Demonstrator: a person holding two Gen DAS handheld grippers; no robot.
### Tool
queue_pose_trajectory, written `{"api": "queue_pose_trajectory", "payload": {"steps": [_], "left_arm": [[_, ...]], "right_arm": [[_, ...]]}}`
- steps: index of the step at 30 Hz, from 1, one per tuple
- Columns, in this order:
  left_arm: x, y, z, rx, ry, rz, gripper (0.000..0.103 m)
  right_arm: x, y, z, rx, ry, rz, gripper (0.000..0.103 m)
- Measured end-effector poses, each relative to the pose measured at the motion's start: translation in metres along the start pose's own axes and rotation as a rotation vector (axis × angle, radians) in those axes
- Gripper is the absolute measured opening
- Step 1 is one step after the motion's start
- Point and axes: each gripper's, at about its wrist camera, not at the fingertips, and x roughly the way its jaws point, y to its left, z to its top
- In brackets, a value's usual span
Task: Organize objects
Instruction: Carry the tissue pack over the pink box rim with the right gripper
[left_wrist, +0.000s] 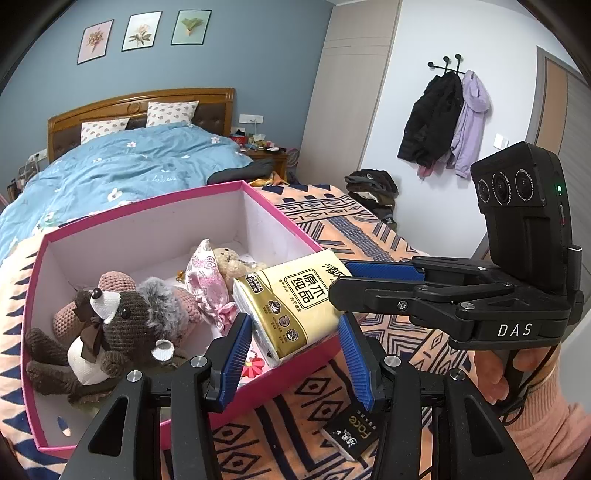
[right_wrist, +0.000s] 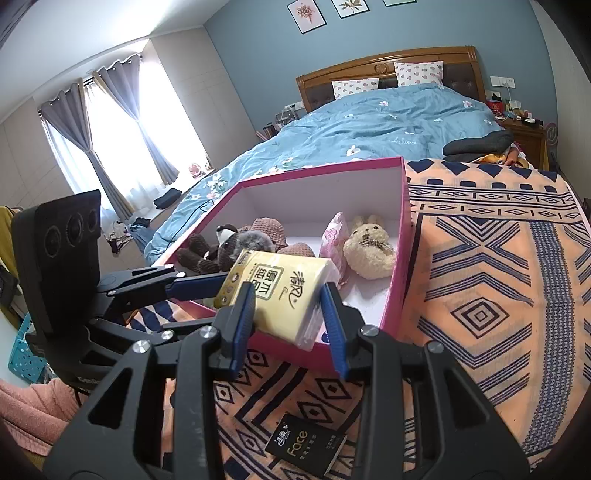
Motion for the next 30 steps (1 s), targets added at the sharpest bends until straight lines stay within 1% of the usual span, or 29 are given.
{"api": "queue_pose_trajectory", "payload": {"steps": [18,30], "left_arm": [[0.014,0.009,0.005,-0.02,0.021,0.012,0.049],[0.027,0.018,0.006,-0.048,0.054,0.004,0.049]], "right_arm": [[0.01,-0.009,0.004,0.013,0.012,-0.007,0.04],[0.019,-0.012,0.008,0.014,0.029,-0.015,0.04]]}}
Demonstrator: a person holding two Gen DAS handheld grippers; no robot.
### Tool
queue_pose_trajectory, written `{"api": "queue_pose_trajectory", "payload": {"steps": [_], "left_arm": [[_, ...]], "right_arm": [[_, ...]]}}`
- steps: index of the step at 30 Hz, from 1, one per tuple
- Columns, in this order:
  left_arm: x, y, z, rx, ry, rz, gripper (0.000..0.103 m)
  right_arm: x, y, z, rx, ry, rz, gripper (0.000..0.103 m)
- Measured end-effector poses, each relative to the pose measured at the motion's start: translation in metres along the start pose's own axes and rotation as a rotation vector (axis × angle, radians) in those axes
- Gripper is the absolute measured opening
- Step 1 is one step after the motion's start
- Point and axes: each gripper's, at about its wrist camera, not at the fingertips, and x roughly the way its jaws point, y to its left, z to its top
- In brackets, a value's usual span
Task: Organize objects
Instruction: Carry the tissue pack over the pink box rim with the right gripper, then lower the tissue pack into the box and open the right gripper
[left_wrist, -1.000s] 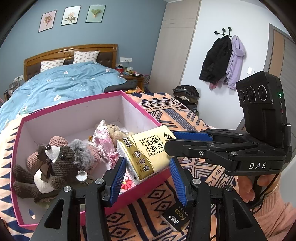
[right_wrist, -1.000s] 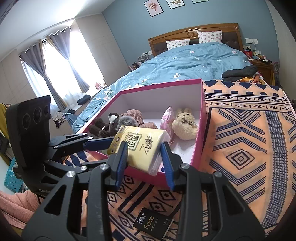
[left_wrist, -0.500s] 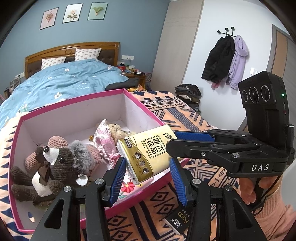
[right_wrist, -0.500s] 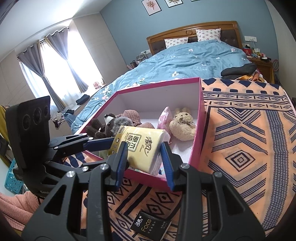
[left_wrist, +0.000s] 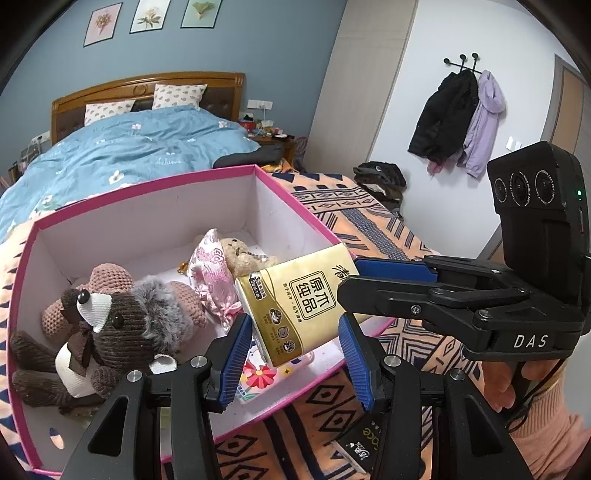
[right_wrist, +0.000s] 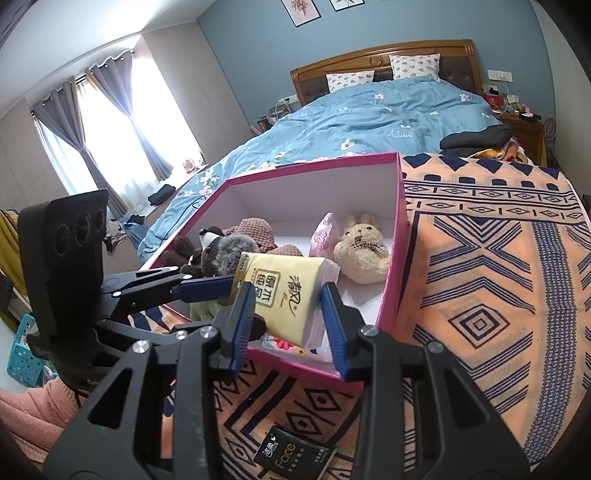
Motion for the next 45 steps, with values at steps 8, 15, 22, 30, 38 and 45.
{"api": "queue_pose_trajectory", "payload": {"steps": [8,15,22,30,38,45], "left_arm": [[0.009,0.002,0.0,-0.009,0.023,0.001,0.049],[0.015,0.006,-0.001,-0.023,0.042,-0.005,0.049],[0.023,0.009,0.003,-0.018,0.06,0.005,0.049],[0.017,0.013,-0.001,-0.016,0.032,0.022,0.051],[-0.013,0.001,-0.016,0.039,-0.037,0.014,0.064],[-0.052,-0.021,-0.039,0.115,-0.113,-0.001,0.072]], "right_arm": [[0.006,-0.004,0.0,0.007,0.017,-0.008,0.04],[0.011,-0.005,-0.001,0.017,0.036,-0.017,0.04],[0.018,-0.005,0.001,0.028,0.043,-0.072,0.04],[0.01,-0.007,0.0,0.042,0.011,-0.084,0.04],[-0.019,-0.001,-0.017,0.021,-0.03,-0.046,0.046],[-0.05,0.007,-0.044,-0.01,-0.063,-0.013,0.06]]}}
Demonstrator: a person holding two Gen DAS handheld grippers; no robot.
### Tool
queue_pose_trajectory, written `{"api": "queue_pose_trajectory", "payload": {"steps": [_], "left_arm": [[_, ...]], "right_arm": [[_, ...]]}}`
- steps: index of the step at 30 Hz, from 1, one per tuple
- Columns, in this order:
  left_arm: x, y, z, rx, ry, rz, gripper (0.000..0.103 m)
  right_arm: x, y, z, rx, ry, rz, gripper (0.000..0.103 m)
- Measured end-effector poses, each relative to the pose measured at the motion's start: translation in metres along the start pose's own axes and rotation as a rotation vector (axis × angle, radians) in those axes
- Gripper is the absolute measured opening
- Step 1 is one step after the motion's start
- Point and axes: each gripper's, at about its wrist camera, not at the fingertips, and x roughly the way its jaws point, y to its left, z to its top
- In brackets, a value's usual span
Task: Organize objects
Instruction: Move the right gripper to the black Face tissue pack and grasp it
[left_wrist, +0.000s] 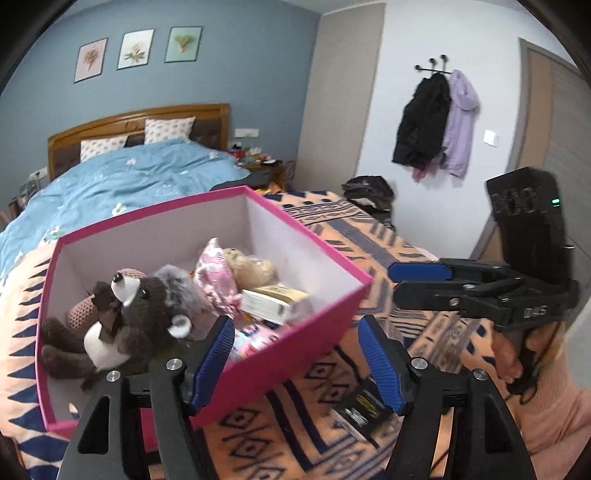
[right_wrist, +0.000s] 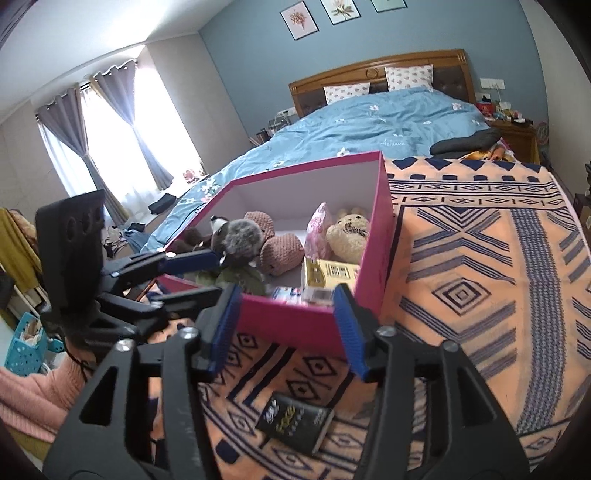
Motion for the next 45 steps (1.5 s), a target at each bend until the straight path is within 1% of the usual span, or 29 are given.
{"api": "queue_pose_trajectory", "payload": {"steps": [2,5,7,10,15,18,20,21,23,24,26,29,32,39,44,45], "left_arm": [[-0.004,-0.007,-0.007,0.008,0.007,-0.015,0.073],[-0.002,-0.015,-0.022,-0.009,0.034,-0.036,0.073],[0.005,-0.018,-0.033,-0.019,0.07,-0.038,0.073],[0.02,-0.018,-0.049,-0.068,0.129,-0.055,0.073],[0.038,-0.023,-0.072,-0.124,0.207,-0.075,0.073],[0.044,-0.025,-0.08,-0.141,0.231,-0.085,0.072],[0.048,-0.025,-0.083,-0.149,0.238,-0.086,0.071],[0.048,-0.025,-0.084,-0.152,0.242,-0.086,0.07],[0.049,-0.024,-0.087,-0.161,0.25,-0.091,0.062],[0.049,-0.024,-0.088,-0.166,0.253,-0.094,0.06],[0.05,-0.022,-0.091,-0.18,0.261,-0.101,0.054],[0.047,-0.015,-0.095,-0.199,0.264,-0.111,0.051],[0.044,-0.01,-0.097,-0.216,0.263,-0.105,0.048],[0.047,-0.007,-0.097,-0.236,0.272,-0.119,0.042],[0.05,-0.008,-0.099,-0.242,0.286,-0.136,0.034],[0.05,-0.008,-0.099,-0.242,0.285,-0.139,0.032]], "right_arm": [[-0.001,-0.001,-0.009,0.006,0.014,0.002,0.061],[0.006,-0.005,-0.03,0.036,0.072,-0.01,0.061],[0.015,-0.009,-0.045,0.066,0.114,-0.007,0.061],[0.024,-0.015,-0.061,0.107,0.163,-0.023,0.061],[0.03,-0.024,-0.079,0.166,0.197,-0.01,0.06],[0.032,-0.026,-0.087,0.188,0.206,-0.002,0.056],[0.035,-0.026,-0.091,0.202,0.217,0.01,0.05],[0.036,-0.026,-0.094,0.209,0.221,0.014,0.047],[0.038,-0.023,-0.097,0.211,0.229,0.024,0.046],[0.038,-0.022,-0.098,0.209,0.231,0.027,0.045],[0.04,-0.018,-0.1,0.208,0.238,0.041,0.041],[0.042,-0.011,-0.102,0.197,0.246,0.055,0.039],[0.044,-0.008,-0.105,0.201,0.249,0.072,0.039],[0.045,-0.014,-0.103,0.229,0.231,0.058,0.039],[0.049,-0.016,-0.102,0.223,0.23,0.036,0.038],[0.05,-0.015,-0.103,0.221,0.232,0.036,0.036]]}}
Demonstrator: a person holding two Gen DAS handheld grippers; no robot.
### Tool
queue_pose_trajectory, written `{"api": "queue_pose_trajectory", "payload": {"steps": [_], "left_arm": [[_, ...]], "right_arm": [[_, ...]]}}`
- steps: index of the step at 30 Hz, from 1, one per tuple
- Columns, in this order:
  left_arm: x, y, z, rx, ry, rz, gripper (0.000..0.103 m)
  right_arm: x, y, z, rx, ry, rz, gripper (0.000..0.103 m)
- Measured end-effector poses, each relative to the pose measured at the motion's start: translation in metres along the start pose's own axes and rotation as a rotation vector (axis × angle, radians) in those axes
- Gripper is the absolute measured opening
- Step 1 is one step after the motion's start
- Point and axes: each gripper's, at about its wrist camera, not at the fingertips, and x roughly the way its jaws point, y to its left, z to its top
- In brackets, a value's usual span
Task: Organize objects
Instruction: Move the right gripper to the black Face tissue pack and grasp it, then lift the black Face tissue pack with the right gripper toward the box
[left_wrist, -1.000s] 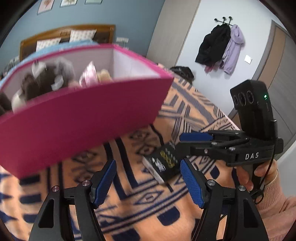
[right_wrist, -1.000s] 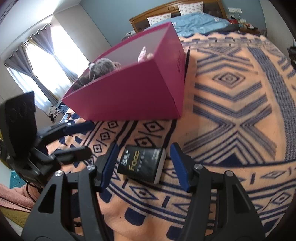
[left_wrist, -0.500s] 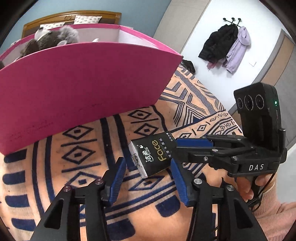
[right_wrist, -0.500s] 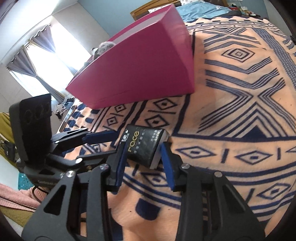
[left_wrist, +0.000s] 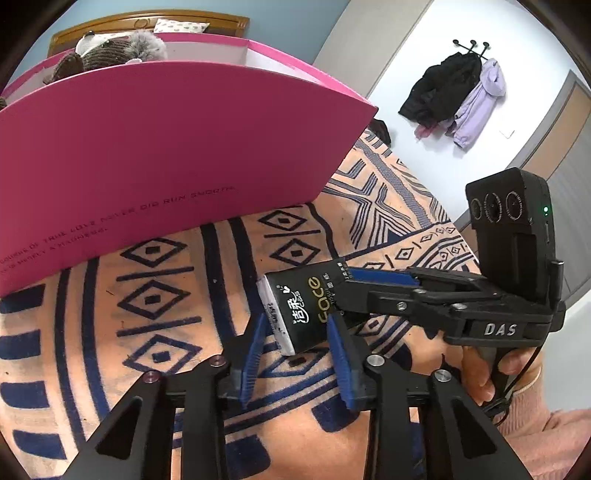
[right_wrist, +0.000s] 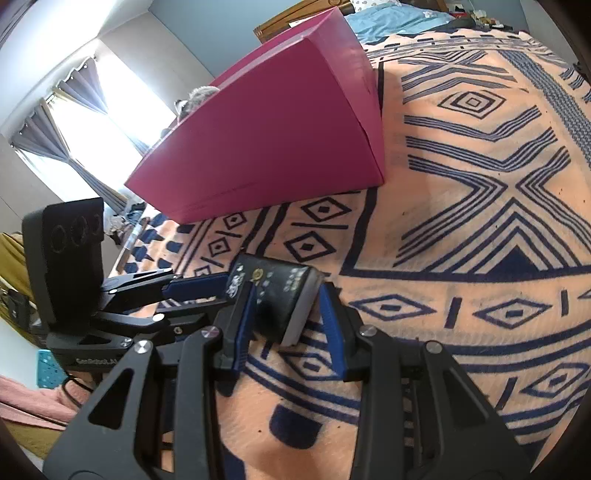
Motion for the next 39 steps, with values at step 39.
{"api": "queue_pose_trajectory", "payload": {"steps": [39], "left_arm": [[-0.039,-0.028,0.005,0.088,-0.12,0.039,0.031]], "right_arm": [[-0.023,0.036,0.001,-0.105,-0.079,-0.014,0.032]]}}
